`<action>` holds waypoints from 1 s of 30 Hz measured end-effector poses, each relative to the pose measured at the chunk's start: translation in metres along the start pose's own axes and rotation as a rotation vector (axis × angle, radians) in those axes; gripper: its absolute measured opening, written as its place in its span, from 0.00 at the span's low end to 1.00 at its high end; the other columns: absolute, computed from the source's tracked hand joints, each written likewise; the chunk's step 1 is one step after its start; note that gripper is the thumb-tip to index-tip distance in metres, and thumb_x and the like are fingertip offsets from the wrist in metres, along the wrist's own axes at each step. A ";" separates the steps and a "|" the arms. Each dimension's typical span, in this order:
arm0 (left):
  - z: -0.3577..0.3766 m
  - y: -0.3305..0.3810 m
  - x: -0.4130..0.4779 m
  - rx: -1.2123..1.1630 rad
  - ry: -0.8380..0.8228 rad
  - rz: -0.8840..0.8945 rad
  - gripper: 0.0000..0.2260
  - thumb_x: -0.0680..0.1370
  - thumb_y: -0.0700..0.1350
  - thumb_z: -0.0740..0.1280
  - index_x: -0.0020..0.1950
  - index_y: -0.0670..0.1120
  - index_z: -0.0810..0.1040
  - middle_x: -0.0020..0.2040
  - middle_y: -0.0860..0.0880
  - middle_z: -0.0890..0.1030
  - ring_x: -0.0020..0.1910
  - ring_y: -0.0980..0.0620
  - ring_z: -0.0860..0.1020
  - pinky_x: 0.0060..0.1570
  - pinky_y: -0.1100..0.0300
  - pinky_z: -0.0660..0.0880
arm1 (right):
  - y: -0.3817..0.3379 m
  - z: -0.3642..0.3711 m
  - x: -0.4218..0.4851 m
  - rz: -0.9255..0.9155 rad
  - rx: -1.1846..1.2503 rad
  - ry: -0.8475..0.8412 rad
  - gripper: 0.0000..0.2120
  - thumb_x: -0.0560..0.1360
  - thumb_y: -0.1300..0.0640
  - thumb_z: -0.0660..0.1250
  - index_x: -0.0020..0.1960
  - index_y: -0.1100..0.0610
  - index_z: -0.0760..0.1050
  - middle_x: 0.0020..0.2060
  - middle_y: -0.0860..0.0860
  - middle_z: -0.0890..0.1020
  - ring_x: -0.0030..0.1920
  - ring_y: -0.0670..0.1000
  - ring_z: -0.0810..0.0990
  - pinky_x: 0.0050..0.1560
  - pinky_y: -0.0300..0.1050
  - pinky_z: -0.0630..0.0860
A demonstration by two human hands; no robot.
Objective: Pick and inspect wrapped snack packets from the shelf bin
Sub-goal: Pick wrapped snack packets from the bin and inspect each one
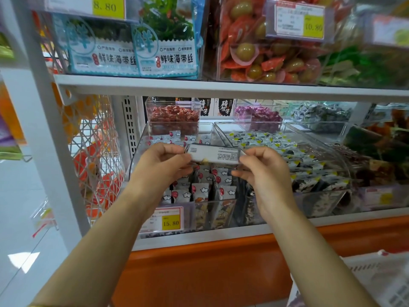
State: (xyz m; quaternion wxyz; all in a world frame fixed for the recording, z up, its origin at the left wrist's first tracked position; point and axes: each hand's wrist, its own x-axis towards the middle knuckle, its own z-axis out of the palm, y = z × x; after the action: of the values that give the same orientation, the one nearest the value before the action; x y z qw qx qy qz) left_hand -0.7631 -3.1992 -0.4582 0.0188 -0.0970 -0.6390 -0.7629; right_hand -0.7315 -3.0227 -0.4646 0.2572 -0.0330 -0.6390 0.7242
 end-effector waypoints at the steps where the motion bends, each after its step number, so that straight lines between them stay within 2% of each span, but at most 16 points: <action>1: 0.001 0.000 -0.001 0.020 -0.015 0.000 0.07 0.74 0.37 0.68 0.51 0.41 0.75 0.50 0.42 0.81 0.45 0.50 0.83 0.45 0.62 0.79 | 0.000 0.000 0.001 0.005 0.017 0.014 0.08 0.74 0.69 0.64 0.38 0.60 0.73 0.40 0.55 0.80 0.31 0.47 0.82 0.37 0.42 0.82; 4: 0.004 0.002 -0.006 0.169 -0.044 0.020 0.12 0.74 0.35 0.68 0.54 0.47 0.74 0.53 0.42 0.78 0.45 0.50 0.83 0.46 0.60 0.80 | 0.002 0.001 0.001 -0.005 0.034 0.053 0.10 0.74 0.71 0.62 0.37 0.60 0.72 0.41 0.56 0.79 0.32 0.46 0.82 0.35 0.39 0.80; 8: 0.006 0.003 -0.008 0.260 -0.071 -0.005 0.13 0.73 0.34 0.67 0.52 0.50 0.74 0.54 0.41 0.76 0.47 0.46 0.81 0.49 0.53 0.79 | 0.002 0.002 0.001 0.000 0.077 0.045 0.10 0.75 0.70 0.61 0.38 0.59 0.72 0.39 0.54 0.78 0.33 0.46 0.81 0.36 0.41 0.81; 11: 0.004 0.004 -0.007 0.129 -0.122 -0.068 0.10 0.74 0.35 0.67 0.53 0.45 0.76 0.52 0.43 0.78 0.48 0.49 0.81 0.45 0.62 0.80 | 0.001 0.001 0.003 0.051 0.167 0.046 0.09 0.75 0.70 0.62 0.38 0.60 0.72 0.41 0.57 0.77 0.40 0.52 0.80 0.34 0.40 0.80; 15: 0.003 0.006 -0.006 -0.001 -0.113 -0.127 0.06 0.76 0.35 0.65 0.50 0.41 0.79 0.48 0.44 0.81 0.46 0.49 0.81 0.42 0.59 0.81 | 0.001 -0.002 0.003 0.079 0.180 0.022 0.09 0.75 0.70 0.61 0.39 0.60 0.72 0.43 0.60 0.77 0.44 0.56 0.80 0.34 0.39 0.79; 19: 0.004 0.007 -0.006 0.070 -0.046 -0.102 0.07 0.77 0.36 0.63 0.45 0.43 0.80 0.43 0.46 0.82 0.43 0.51 0.80 0.43 0.56 0.82 | 0.001 -0.001 0.002 0.084 0.155 -0.011 0.09 0.74 0.71 0.62 0.40 0.60 0.74 0.41 0.57 0.79 0.42 0.53 0.81 0.36 0.40 0.80; 22: 0.004 0.005 -0.005 0.192 -0.006 -0.030 0.08 0.79 0.38 0.62 0.45 0.44 0.80 0.43 0.48 0.81 0.43 0.52 0.80 0.43 0.57 0.81 | 0.000 -0.001 0.002 0.126 0.192 -0.030 0.09 0.73 0.73 0.62 0.42 0.61 0.75 0.43 0.57 0.79 0.40 0.52 0.81 0.36 0.39 0.79; 26: 0.005 0.000 -0.004 0.238 0.073 0.039 0.09 0.79 0.39 0.62 0.43 0.45 0.81 0.44 0.50 0.81 0.42 0.55 0.80 0.41 0.61 0.81 | -0.002 0.000 0.001 0.203 0.298 -0.051 0.10 0.72 0.75 0.62 0.42 0.62 0.76 0.40 0.56 0.78 0.35 0.50 0.80 0.34 0.39 0.79; 30: 0.002 -0.003 -0.002 0.219 0.121 0.048 0.07 0.78 0.39 0.64 0.46 0.42 0.82 0.45 0.49 0.84 0.41 0.52 0.82 0.40 0.63 0.80 | -0.003 0.001 0.003 0.289 0.457 -0.027 0.06 0.72 0.72 0.64 0.42 0.63 0.75 0.35 0.56 0.82 0.33 0.49 0.82 0.34 0.38 0.79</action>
State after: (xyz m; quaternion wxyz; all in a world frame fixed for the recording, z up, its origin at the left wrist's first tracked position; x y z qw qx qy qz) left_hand -0.7613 -3.1964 -0.4611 0.0860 -0.0634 -0.7137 -0.6923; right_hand -0.7330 -3.0222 -0.4609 0.1435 -0.0552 -0.4509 0.8792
